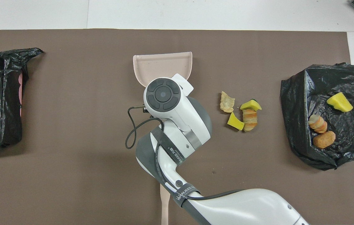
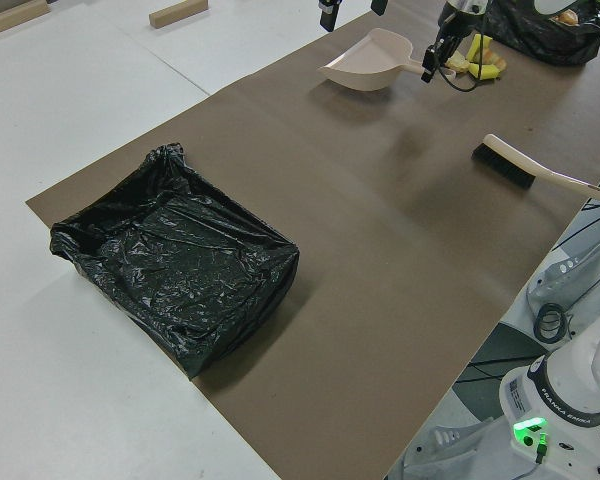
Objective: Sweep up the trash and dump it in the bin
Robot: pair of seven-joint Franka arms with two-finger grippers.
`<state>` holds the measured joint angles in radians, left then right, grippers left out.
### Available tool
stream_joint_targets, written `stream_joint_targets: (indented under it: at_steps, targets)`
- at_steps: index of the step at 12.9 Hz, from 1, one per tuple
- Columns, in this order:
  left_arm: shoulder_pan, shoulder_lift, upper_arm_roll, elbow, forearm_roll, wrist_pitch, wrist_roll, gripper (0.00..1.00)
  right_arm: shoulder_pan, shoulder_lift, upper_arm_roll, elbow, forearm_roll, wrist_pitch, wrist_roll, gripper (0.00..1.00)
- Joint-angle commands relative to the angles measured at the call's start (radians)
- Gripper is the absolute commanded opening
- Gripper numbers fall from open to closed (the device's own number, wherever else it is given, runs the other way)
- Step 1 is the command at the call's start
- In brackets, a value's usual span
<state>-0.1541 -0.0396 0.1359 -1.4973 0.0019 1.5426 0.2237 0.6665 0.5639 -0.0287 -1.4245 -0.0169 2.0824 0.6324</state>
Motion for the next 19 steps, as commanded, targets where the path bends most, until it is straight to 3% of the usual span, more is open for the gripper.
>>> stream_joint_targets:
  at_steps: [1,6,8,10,11,12,15,19]
  targets:
    - [-0.005,-0.008,-0.002,0.006,-0.005,-0.026,0.010,1.00,-0.007,0.010,-0.002,0.029,0.032,0.016,-0.003,0.00]
    - [-0.022,-0.008,-0.005,0.008,-0.008,-0.027,-0.001,1.00,-0.005,0.022,0.003,-0.022,0.057,0.084,-0.005,0.00]
    - [-0.022,-0.010,-0.007,0.008,-0.008,-0.032,0.000,1.00,-0.004,0.021,0.001,-0.042,0.109,0.087,-0.002,0.22]
    - [-0.016,-0.010,-0.005,0.008,-0.008,-0.032,0.000,1.00,-0.005,0.019,0.001,-0.039,0.103,0.079,-0.005,0.51]
    - [-0.013,-0.010,-0.005,0.008,-0.008,-0.032,-0.001,1.00,-0.007,0.018,0.001,-0.036,0.098,0.080,-0.011,0.79]
    - [-0.015,-0.010,-0.005,0.008,-0.008,-0.033,-0.001,1.00,-0.013,0.008,0.001,-0.036,0.091,0.077,-0.028,1.00]
    - [-0.019,-0.011,-0.005,0.005,-0.008,-0.050,-0.001,1.00,-0.022,-0.054,-0.011,-0.040,0.100,0.029,-0.053,1.00]
    - [-0.022,-0.020,-0.005,-0.009,-0.008,-0.049,-0.001,1.00,-0.123,-0.192,-0.011,-0.042,0.110,-0.192,-0.059,1.00]
